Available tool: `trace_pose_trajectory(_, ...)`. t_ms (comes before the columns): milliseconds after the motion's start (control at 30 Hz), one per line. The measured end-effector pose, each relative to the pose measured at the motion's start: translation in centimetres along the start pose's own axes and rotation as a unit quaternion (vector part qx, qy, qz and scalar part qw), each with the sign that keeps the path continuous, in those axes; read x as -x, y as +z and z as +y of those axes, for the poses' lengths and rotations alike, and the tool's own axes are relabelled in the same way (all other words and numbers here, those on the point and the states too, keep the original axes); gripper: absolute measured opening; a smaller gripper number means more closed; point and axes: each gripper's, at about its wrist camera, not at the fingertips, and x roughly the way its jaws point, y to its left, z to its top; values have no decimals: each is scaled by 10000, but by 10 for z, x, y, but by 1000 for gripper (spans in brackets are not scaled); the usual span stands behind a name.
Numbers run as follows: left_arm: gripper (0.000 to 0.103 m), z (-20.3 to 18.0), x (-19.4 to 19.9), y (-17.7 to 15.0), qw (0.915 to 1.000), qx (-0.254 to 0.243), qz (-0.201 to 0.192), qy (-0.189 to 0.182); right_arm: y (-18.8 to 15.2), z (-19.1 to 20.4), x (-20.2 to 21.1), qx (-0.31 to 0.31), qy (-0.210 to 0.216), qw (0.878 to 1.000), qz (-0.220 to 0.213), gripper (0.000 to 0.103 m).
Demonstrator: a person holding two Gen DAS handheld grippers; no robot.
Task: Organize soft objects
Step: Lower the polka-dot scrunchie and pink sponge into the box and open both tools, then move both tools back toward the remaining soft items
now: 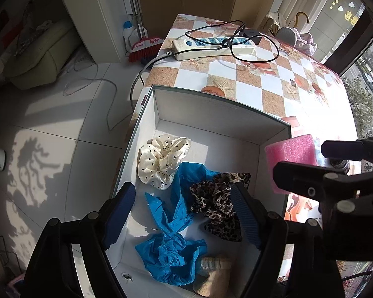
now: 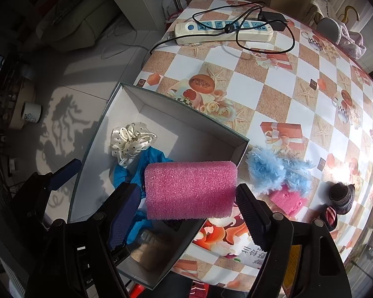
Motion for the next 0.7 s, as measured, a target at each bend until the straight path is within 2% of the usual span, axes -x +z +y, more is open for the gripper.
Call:
trace_pose_trajectory(100,86,3,0,-2,9998,152,-55,-91,-1,1,2,40,-1,10000,-51,89)
trace_pose_trajectory(167,102,5,2,-3,9996,235,-110,-125,-1,0,2,57,50,10000,-7,89)
trace_pose_trajectory(200,103,7,3,-4,9994,285,-149,-153,-1,0,1,47,72,10000,12,89)
trace_pose_trajectory(267,103,9,2,-4,9989,356,-146,-251,-3,-2,0,17,130,9999,26,103)
trace_pose_trajectory(533,103,10,13,-5,9984,371,-213,-369,-6,-13,7,-97,319,9994,26,103)
trace_pose_trajectory(700,103,-9,27,2,9984,75,-287,-484,-10,-41,23,-445,383,9983,-23,103)
